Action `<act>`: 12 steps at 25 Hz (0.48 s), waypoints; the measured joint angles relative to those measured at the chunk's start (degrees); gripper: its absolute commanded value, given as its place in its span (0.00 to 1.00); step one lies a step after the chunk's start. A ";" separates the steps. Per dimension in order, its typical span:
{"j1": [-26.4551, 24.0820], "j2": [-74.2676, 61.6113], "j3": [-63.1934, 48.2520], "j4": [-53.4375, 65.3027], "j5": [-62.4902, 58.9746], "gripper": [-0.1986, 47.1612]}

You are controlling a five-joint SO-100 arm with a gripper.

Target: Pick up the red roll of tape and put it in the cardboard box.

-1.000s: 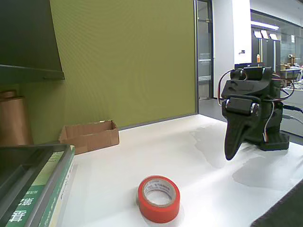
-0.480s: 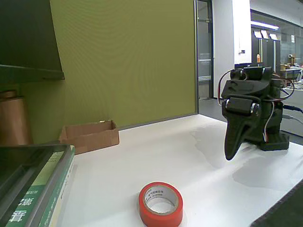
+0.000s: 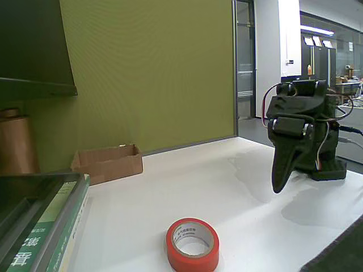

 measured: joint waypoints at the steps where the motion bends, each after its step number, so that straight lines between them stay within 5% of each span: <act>1: 0.00 0.00 0.00 0.00 -0.09 0.01; 9: -0.09 0.00 0.00 0.00 -0.09 0.01; 12: 0.70 0.00 0.18 -0.88 -1.14 0.14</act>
